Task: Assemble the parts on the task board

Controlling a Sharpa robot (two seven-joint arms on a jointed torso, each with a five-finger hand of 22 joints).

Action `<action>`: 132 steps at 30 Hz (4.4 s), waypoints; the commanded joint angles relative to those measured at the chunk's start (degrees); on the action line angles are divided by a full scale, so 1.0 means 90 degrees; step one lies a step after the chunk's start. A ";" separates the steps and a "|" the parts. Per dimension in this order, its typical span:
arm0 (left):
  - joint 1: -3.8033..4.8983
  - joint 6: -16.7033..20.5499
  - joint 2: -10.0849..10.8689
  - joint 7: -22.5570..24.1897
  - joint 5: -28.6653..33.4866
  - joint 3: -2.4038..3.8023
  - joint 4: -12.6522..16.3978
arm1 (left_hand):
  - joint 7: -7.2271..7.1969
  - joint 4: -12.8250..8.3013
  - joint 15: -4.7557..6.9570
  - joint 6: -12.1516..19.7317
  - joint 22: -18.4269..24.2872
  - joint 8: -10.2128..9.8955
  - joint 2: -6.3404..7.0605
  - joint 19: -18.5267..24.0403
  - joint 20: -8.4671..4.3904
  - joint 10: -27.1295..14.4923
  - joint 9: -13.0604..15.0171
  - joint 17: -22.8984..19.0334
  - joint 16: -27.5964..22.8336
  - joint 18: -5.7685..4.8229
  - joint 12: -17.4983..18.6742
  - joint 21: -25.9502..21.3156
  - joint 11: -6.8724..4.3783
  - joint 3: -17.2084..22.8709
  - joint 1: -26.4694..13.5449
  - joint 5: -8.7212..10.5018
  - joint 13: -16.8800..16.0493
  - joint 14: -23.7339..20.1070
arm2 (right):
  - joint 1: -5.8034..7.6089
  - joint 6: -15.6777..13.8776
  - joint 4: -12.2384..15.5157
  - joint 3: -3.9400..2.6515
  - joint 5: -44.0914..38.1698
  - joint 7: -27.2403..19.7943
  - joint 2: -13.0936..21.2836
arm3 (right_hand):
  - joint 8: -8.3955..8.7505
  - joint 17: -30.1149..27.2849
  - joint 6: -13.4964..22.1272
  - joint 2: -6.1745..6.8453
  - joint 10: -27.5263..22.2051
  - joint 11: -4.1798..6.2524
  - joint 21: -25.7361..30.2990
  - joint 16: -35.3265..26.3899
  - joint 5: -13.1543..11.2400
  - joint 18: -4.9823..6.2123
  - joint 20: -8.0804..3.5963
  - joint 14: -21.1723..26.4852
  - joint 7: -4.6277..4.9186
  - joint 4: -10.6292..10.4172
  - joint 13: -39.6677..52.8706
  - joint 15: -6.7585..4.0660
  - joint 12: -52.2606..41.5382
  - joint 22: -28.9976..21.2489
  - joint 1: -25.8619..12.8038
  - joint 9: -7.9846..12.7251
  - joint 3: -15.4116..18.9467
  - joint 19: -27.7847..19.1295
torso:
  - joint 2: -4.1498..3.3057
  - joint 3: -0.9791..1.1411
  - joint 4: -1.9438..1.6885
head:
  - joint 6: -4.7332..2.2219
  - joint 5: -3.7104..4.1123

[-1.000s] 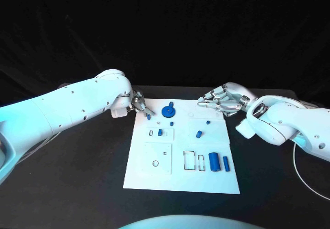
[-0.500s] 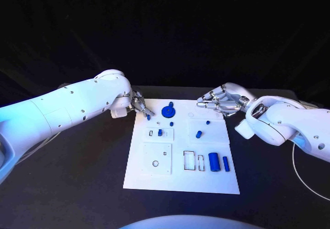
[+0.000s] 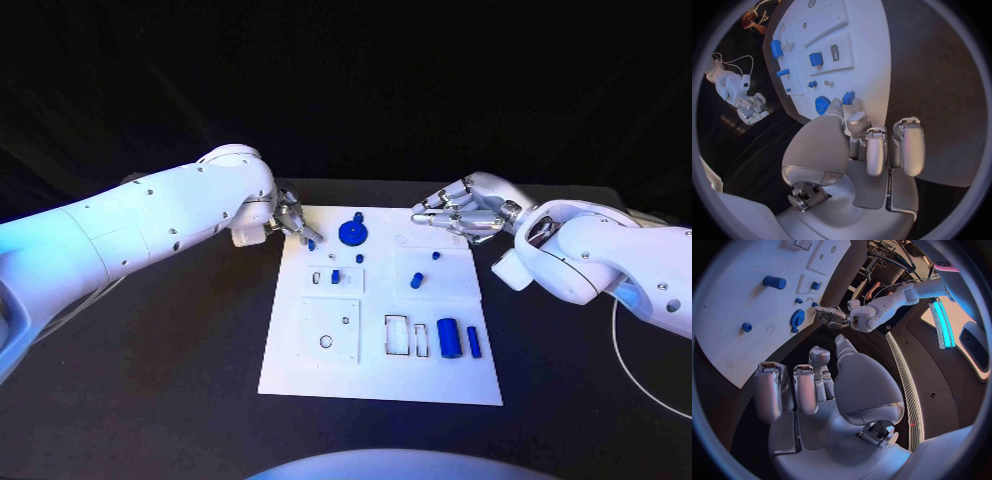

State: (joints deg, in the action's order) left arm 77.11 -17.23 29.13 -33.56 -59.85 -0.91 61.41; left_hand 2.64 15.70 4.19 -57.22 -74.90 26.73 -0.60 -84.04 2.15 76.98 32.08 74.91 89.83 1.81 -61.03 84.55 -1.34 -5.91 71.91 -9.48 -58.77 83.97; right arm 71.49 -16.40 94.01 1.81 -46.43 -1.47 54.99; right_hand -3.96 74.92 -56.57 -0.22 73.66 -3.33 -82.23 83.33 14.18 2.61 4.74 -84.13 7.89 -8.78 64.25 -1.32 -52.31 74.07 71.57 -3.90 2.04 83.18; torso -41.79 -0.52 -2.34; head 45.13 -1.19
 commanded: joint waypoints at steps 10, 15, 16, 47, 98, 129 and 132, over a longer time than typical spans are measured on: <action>0.0002 -0.0149 -0.0021 0.0008 0.0032 0.0002 0.0004 | -0.0005 -0.0019 0.0054 -0.0077 -0.1193 0.0049 -0.0008 -0.0416 -0.0059 0.0059 0.0029 0.1677 0.0019 -0.0044 -0.0044 0.0049 -0.0012 -0.0010 0.0076 0.0032 -0.0020 0.0670 | -0.0005 0.0092 0.0000 0.0000 -0.0018 -0.0042 -0.0008 | -0.0005 0.0552 -0.0033 -0.0024 -0.0027 0.0037 0.0030 -0.0020 0.0044 0.0083 -0.0010 -0.0410 0.0013 -0.0002 -0.0005 -0.0004 -0.0009 -0.0005 0.0036 -0.0009 0.0024 -0.0054 | 0.0000 0.0000 0.0004 | 0.0008 -0.0003; 0.0002 -0.0164 -0.0031 0.0012 0.0032 0.0001 -0.0005 | -0.0016 -0.0032 0.0061 -0.0089 -0.1190 0.0057 -0.0030 -0.0413 -0.0066 0.0065 0.0063 0.1677 0.0019 -0.0042 -0.0042 0.0044 -0.0020 -0.0005 0.0113 0.0031 -0.0016 0.0670 | -0.0005 0.0092 0.0003 0.0000 -0.0018 -0.0042 -0.0006 | -0.0005 0.0552 -0.0033 -0.0024 -0.0027 0.0037 0.0030 -0.0020 0.0044 0.0083 -0.0010 -0.0410 0.0013 -0.0002 -0.0005 -0.0004 -0.0009 -0.0005 0.0036 -0.0009 0.0024 -0.0054 | -0.0001 0.0001 0.0002 | 0.0015 -0.0001; 0.0002 -0.0168 -0.0034 0.0013 0.0032 0.0001 -0.0006 | -0.0021 -0.0044 0.0065 -0.0089 -0.1189 0.0057 -0.0049 -0.0412 -0.0070 0.0068 0.0082 0.1677 0.0019 -0.0042 -0.0040 0.0042 -0.0025 0.0004 0.0144 0.0029 -0.0013 0.0670 | -0.0005 0.0092 0.0004 0.0000 -0.0018 -0.0042 -0.0006 | -0.0005 0.0552 -0.0033 -0.0024 -0.0027 0.0037 0.0030 -0.0020 0.0044 0.0083 -0.0010 -0.0410 0.0013 -0.0002 -0.0005 -0.0004 -0.0009 -0.0005 0.0036 -0.0009 0.0024 -0.0054 | 0.0000 0.0001 0.0002 | 0.0019 0.0014; 0.0002 0.0187 0.0176 0.0185 0.0414 0.0000 0.0265 | -0.0030 -0.1054 0.0082 0.0040 -0.1197 -0.0227 0.0601 -0.0394 -0.0117 0.0110 0.0886 0.1677 0.0019 -0.0029 0.0180 -0.0038 -0.0054 0.3572 0.0591 -0.0556 0.0182 0.0670 | -0.0005 0.0151 0.0001 0.0000 -0.0018 -0.0030 -0.0004 | -0.0006 0.0546 -0.0033 -0.0030 -0.0030 0.0036 0.0030 -0.0025 0.0045 0.0083 -0.0010 -0.0409 0.0013 -0.0003 -0.0007 -0.0004 -0.0010 -0.0003 0.0041 -0.0010 0.0035 -0.0053 | 0.0011 0.0004 -0.0001 | 0.0013 -0.0001; -0.0394 0.0479 0.1285 0.0567 -0.0213 -0.0135 0.2148 | -0.0078 -0.1477 0.0109 -0.0116 -0.1281 -0.0173 0.1016 -0.0439 -0.0145 0.0287 0.1238 0.1677 0.0019 -0.0052 0.0056 0.0039 -0.0096 0.4470 0.0000 -0.1121 0.0084 0.0670 | -0.0039 0.0192 -0.0063 0.0016 0.0034 -0.0040 -0.0070 | -0.0006 0.0540 -0.0033 -0.0031 -0.0037 0.0035 0.0039 -0.0031 0.0048 0.0086 -0.0010 -0.0407 0.0014 -0.0005 -0.0014 -0.0003 -0.0004 -0.0018 0.0043 -0.0010 0.0049 -0.0060 | 0.0032 0.0000 -0.0025 | 0.0066 -0.0047; -0.0407 0.0256 0.1235 0.0406 -0.0184 -0.0162 0.2189 | -0.0077 -0.1479 0.0110 -0.0129 -0.1281 -0.0177 0.1007 -0.0439 -0.0145 0.0300 0.1246 0.1677 0.0019 -0.0052 0.0046 0.0037 -0.0095 0.4502 -0.0035 -0.1140 0.0073 0.0670 | -0.0040 0.0233 -0.0067 0.0017 0.0040 -0.0023 -0.0069 | -0.0006 0.0540 -0.0033 -0.0031 -0.0037 0.0035 0.0039 -0.0031 0.0048 0.0086 -0.0010 -0.0407 0.0014 -0.0005 -0.0014 -0.0003 -0.0004 -0.0018 0.0043 -0.0010 0.0049 -0.0060 | 0.0029 -0.0004 -0.0020 | 0.0102 -0.0078; -0.0411 0.0232 0.1233 0.0383 -0.0183 -0.0165 0.2204 | -0.0077 -0.1480 0.0110 -0.0129 -0.1282 -0.0178 0.1007 -0.0439 -0.0145 0.0302 0.1246 0.1677 0.0019 -0.0052 0.0043 0.0037 -0.0095 0.4503 -0.0035 -0.1140 0.0069 0.0670 | -0.0040 0.0236 -0.0065 0.0017 0.0040 -0.0022 -0.0067 | -0.0006 0.0540 -0.0033 -0.0031 -0.0037 0.0035 0.0039 -0.0031 0.0048 0.0086 -0.0010 -0.0407 0.0014 -0.0005 -0.0014 -0.0003 -0.0004 -0.0018 0.0043 -0.0010 0.0049 -0.0060 | 0.0027 0.0002 -0.0022 | 0.0106 -0.0087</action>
State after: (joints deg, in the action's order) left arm 73.59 -13.08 40.35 -29.54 -61.44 -2.27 80.97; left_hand 2.03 9.32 5.01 -57.86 -74.91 24.95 9.01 -83.83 1.14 79.30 43.25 74.94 89.82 1.80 -60.36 84.70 -2.09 27.21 71.74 -19.43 -58.07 83.98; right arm 71.17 -15.18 93.36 1.96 -46.00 -1.41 54.41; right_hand -3.96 74.94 -56.57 -0.22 73.46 -3.13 -82.23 83.33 14.42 2.61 4.53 -84.13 7.89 -8.78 64.18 -1.32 -52.31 73.95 71.57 -3.90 2.04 82.97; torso -41.53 -0.53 -2.55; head 46.07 -1.88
